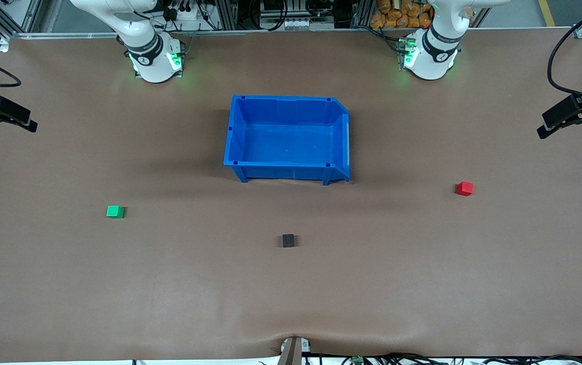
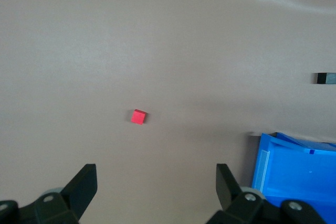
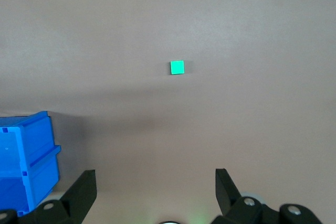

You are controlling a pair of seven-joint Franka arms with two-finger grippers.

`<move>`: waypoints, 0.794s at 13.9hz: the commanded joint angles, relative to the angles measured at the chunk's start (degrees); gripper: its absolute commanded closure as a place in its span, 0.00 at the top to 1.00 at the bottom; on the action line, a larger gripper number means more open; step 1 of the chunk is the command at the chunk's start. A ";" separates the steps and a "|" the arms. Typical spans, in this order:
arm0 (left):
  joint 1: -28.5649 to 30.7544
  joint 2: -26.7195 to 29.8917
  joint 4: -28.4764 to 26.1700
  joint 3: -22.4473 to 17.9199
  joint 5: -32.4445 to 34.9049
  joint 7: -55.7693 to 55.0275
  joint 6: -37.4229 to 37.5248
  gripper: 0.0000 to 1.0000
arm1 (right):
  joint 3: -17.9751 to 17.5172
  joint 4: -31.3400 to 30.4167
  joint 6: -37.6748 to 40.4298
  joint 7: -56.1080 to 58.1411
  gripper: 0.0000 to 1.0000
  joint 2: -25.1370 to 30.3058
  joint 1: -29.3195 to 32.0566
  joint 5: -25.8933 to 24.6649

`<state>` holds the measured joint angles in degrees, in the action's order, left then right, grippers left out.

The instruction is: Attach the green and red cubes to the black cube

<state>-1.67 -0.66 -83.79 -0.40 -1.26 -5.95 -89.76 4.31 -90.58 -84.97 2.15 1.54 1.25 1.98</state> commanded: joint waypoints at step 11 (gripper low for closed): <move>-0.61 -2.39 0.04 2.15 2.75 -0.03 2.93 1.00 | -0.70 0.76 0.24 0.13 1.00 -0.40 0.16 -0.31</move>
<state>-1.94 -0.40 -84.01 1.64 0.41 -5.89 -87.59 4.00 -90.59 -84.95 2.15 1.30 1.24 1.98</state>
